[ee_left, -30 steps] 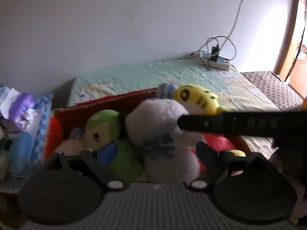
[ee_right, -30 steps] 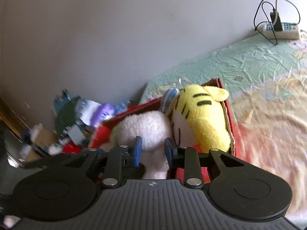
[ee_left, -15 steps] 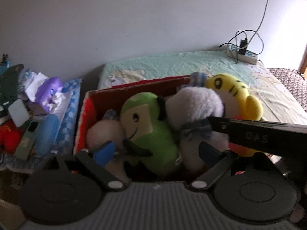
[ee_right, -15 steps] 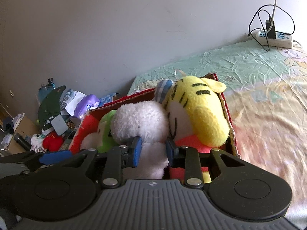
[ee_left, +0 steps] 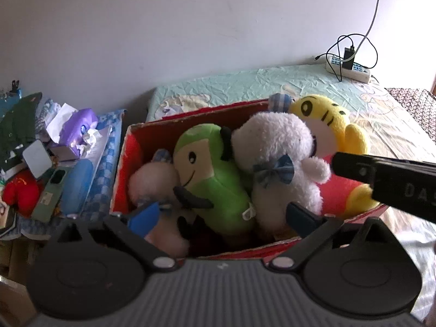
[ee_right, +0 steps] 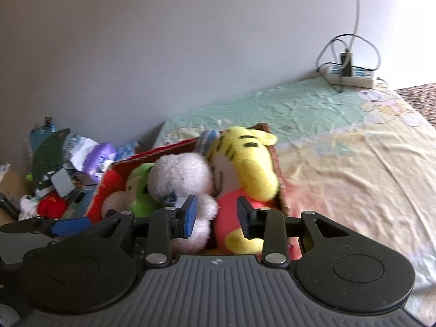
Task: Organize objects
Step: 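Open the right gripper and withdraw it from the red box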
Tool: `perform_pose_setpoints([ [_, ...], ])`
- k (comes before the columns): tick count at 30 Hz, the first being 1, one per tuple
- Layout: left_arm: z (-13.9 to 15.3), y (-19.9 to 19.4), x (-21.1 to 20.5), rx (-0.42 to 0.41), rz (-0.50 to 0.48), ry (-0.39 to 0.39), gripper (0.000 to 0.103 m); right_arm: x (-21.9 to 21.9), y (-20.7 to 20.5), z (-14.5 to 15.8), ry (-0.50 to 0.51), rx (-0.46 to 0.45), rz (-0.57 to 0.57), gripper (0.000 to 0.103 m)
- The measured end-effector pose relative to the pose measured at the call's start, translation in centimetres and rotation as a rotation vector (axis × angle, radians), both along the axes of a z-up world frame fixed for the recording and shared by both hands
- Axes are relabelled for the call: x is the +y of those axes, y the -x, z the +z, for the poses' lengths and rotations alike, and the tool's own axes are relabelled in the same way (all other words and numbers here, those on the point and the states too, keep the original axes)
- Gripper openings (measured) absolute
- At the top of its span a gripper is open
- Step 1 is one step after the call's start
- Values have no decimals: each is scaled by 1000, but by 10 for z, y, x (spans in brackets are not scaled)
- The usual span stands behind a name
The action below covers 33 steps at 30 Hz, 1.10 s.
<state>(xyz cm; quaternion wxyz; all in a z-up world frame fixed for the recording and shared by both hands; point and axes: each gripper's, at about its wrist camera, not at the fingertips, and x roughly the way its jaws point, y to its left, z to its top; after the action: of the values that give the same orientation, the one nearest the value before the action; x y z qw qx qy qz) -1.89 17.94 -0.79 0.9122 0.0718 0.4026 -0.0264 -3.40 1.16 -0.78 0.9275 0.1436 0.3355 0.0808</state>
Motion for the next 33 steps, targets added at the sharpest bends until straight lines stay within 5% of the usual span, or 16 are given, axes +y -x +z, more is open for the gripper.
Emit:
perform_pose_setpoints([
  [14, 13, 7, -20, 5, 19, 24, 100, -23, 11, 13, 114, 39, -121, 58],
  [33, 7, 11, -136, 58, -35, -40, 100, -124, 15, -3, 158, 115, -189, 60],
])
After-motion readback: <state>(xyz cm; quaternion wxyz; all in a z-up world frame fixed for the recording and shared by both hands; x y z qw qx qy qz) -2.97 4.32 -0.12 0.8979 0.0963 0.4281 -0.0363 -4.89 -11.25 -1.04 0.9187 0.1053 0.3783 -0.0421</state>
